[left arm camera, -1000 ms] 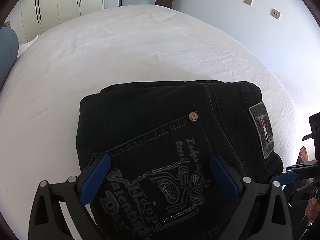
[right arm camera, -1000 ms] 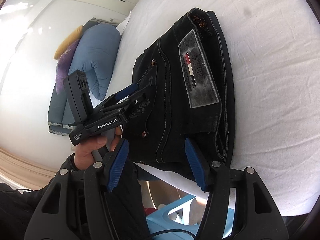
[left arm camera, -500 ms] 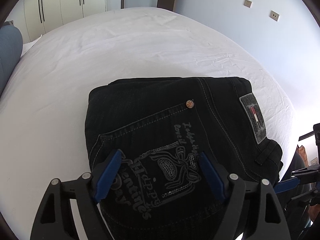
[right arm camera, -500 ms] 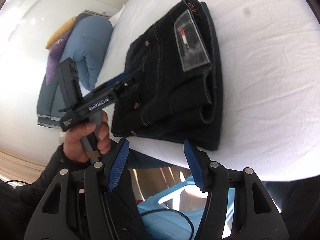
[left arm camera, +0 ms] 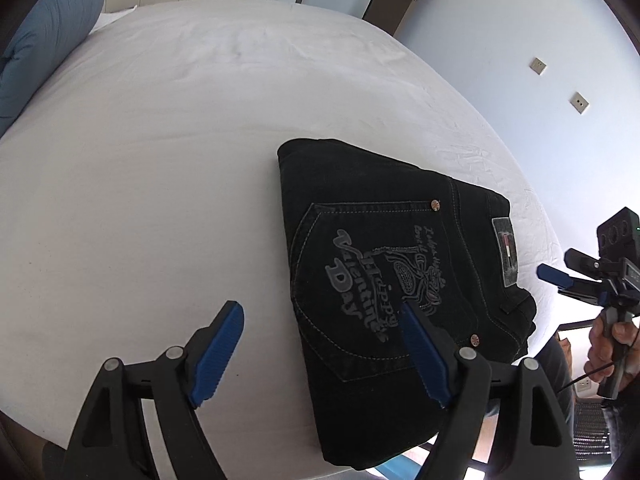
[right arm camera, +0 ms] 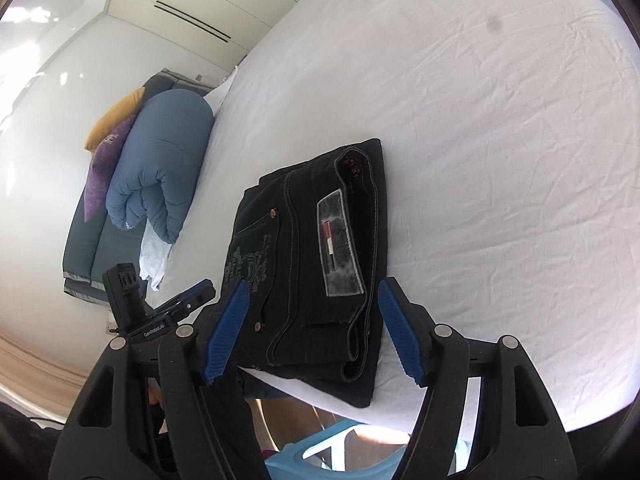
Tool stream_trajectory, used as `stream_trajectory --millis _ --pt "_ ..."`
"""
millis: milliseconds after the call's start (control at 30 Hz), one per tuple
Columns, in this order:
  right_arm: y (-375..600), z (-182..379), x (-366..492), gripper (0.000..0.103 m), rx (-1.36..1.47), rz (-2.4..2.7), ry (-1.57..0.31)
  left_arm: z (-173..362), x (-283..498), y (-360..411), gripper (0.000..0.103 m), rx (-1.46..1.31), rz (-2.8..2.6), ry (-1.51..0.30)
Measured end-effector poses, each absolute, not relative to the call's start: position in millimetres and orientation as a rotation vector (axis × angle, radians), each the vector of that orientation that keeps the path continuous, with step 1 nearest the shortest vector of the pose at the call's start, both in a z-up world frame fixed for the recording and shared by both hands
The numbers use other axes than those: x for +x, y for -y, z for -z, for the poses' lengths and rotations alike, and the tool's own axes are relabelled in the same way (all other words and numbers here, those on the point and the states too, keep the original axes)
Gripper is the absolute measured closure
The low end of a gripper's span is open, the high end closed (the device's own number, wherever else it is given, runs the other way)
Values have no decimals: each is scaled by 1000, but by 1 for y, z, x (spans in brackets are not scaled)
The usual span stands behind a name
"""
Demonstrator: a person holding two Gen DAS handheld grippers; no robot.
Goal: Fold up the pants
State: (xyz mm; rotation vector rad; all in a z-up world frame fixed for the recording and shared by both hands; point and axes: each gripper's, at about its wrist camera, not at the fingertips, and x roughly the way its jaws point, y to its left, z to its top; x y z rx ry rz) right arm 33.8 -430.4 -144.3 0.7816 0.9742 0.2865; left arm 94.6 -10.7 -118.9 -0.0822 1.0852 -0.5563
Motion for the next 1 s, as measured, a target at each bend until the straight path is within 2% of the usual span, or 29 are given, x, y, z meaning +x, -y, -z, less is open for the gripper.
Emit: stream_trajectory --millis 267,433,500,567,600,633,700,767,1000 --pt "431 196 83 37 818 -244 -1130 144 117 23 21 -140 616 -1196" --pt "430 207 102 37 868 -255 -1122 152 119 30 22 -118 627 -1221" --pt "425 209 111 37 868 -278 -1122 151 118 35 27 -95 637 -1230" --pt "418 212 120 37 852 -290 -1133 150 117 39 40 -83 648 -1246" --pt "414 212 123 38 837 -293 -1137 149 117 40 41 -80 647 -1253" --pt "411 211 125 40 821 -301 -1140 149 117 42 43 -73 641 -1258" --pt "401 208 123 57 782 -288 -1154 148 117 45 49 -74 642 -1267" --pt "395 209 124 70 740 -264 -1170 148 116 46 55 -81 641 -1272" --pt "380 190 121 85 601 -238 -1141 138 113 51 77 -86 638 -1250"
